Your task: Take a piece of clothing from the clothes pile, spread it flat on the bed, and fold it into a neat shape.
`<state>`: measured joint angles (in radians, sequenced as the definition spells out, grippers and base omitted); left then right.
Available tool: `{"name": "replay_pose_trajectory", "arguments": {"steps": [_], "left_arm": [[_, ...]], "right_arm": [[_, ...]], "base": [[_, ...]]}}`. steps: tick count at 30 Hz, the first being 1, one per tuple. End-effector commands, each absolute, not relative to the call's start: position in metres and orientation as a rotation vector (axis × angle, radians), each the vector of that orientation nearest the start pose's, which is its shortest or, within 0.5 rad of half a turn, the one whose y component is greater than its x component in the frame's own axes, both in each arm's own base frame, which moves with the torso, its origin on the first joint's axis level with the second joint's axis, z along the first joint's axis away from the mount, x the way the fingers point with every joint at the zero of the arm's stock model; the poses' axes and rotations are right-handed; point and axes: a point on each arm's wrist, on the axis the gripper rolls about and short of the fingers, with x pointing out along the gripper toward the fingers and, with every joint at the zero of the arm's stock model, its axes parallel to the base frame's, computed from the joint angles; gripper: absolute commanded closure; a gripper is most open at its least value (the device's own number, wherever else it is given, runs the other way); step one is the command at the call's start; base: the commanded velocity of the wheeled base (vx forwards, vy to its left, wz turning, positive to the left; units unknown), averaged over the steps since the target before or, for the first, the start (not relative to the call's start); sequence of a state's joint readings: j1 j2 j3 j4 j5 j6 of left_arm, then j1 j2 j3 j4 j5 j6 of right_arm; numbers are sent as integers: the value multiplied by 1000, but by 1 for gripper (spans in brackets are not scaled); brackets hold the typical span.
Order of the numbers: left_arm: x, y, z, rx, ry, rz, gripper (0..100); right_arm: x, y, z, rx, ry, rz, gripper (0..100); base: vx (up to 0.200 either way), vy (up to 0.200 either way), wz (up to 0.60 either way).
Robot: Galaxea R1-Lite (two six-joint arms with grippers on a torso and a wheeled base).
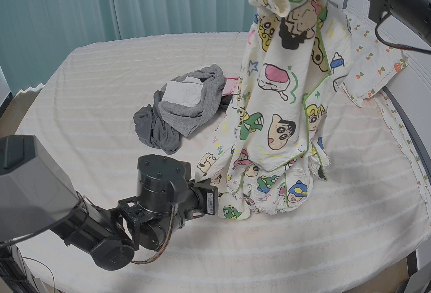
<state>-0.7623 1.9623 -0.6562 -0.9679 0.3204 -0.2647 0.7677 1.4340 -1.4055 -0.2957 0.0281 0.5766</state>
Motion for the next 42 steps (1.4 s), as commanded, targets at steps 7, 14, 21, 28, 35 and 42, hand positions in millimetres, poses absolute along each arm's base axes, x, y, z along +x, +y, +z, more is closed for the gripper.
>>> {"name": "replay_pose_trajectory", "arguments": {"steps": [7, 14, 21, 28, 35, 42], "left_arm": [[232, -171, 174, -252, 83, -329, 100], [229, -126, 244, -328, -168, -218, 100], [207, -101, 306, -343, -343, -176, 100], [183, -91, 332, -346, -377, -188, 100], [172, -89, 313, -327, -323, -196, 100], [168, -86, 314, -330, -331, -197, 100]], "right_arm": [[163, 103, 371, 605, -25, 692, 100], [172, 73, 362, 580, -37, 566, 100], [171, 62, 368, 567, -81, 531, 100], [146, 58, 378, 551, -132, 595, 100], [142, 61, 347, 548, -32, 595, 100], [142, 61, 333, 544, 12, 584, 100]], "base": [[0, 0, 0], [0, 0, 0], [0, 0, 0], [0, 0, 0], [0, 0, 0], [0, 0, 0]]}}
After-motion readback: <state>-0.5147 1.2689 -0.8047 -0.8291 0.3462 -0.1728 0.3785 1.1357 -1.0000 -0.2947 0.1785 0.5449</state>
